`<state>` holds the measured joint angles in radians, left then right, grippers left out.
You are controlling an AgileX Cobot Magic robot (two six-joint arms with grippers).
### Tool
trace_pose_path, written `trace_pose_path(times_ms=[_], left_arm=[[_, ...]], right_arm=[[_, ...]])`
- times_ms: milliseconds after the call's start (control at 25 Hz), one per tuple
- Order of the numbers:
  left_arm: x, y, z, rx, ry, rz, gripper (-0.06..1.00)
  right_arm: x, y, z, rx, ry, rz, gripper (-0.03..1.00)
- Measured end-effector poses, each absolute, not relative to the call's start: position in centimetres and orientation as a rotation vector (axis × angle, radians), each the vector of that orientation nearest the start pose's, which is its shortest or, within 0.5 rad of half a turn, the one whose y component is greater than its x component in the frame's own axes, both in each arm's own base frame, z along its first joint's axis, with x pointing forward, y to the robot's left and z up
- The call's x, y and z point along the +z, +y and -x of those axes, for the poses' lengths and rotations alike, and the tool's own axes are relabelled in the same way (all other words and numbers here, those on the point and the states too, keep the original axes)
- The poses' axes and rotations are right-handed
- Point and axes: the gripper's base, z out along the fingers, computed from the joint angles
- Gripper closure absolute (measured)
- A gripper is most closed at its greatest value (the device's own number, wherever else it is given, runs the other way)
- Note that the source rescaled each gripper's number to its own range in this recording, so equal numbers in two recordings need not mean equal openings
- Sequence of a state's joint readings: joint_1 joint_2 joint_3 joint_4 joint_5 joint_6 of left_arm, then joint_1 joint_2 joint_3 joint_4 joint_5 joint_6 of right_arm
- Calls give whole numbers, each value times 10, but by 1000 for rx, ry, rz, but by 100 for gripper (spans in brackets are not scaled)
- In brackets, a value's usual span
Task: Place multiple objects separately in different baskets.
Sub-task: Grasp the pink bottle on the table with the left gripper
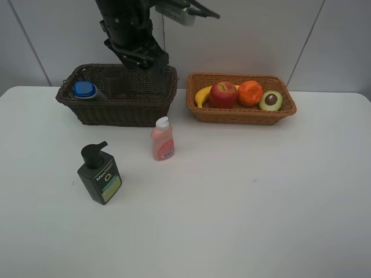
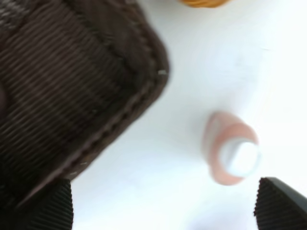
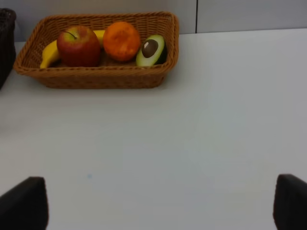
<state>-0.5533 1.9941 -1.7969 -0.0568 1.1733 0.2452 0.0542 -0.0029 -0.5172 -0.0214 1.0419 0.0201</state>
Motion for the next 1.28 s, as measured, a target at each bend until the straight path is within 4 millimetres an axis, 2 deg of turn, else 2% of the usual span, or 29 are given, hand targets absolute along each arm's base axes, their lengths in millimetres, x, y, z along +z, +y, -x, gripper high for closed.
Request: trace_pose_path(times_ms=[280, 560, 920, 1280], left_arm=[[264, -255, -344, -153, 2649, -1205, -5], [227, -267, -347, -134, 2730, -1259, -5], [181, -272, -355, -104, 2821, -1295, -5], [143, -275, -359, -85, 2879, -1316, -5]], right_arm=[[284, -2, 7, 21, 2005, 34, -3], [284, -2, 7, 21, 2005, 34, -3], [284, -2, 7, 21, 2005, 34, -3], [284, -2, 7, 21, 2005, 34, -3]])
